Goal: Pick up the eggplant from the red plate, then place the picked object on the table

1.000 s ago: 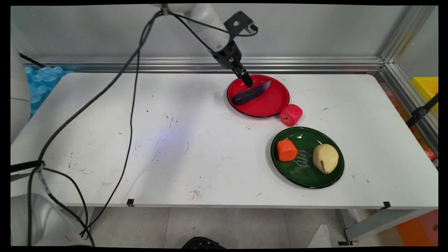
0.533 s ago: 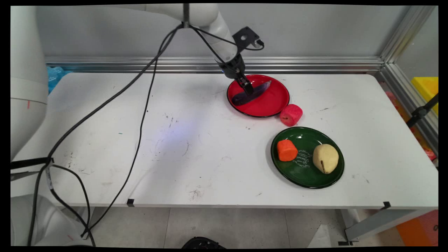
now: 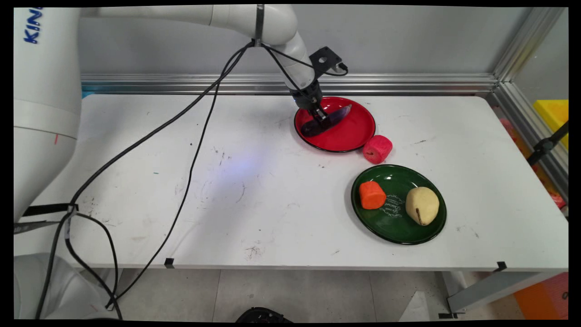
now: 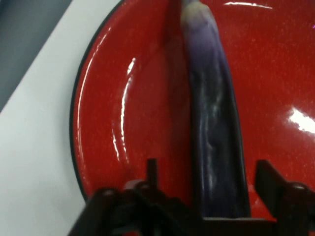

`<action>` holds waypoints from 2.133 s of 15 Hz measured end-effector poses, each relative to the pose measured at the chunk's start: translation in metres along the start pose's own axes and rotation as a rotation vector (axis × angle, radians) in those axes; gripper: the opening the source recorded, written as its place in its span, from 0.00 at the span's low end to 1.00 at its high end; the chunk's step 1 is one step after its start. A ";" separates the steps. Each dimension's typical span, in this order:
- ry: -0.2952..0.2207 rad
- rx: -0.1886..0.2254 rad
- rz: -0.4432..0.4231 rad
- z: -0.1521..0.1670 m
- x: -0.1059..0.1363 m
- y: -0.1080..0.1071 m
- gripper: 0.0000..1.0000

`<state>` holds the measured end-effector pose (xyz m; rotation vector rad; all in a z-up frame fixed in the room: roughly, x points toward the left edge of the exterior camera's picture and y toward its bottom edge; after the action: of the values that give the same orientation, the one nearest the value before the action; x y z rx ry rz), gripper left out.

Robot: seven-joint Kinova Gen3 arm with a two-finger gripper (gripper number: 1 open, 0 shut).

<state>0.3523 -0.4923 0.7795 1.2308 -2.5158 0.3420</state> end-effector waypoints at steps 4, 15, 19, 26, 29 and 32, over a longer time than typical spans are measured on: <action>-0.006 0.000 0.008 0.005 0.003 -0.001 0.00; 0.066 -0.009 0.081 -0.039 0.011 -0.004 0.00; 0.108 -0.027 0.135 -0.078 0.002 -0.003 0.00; 0.151 -0.072 0.266 -0.132 -0.028 0.003 0.00; 0.151 -0.092 0.335 -0.150 -0.046 0.004 0.00; 0.142 -0.116 0.405 -0.163 -0.066 0.007 0.00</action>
<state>0.4142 -0.3838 0.9031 0.6244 -2.6040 0.3553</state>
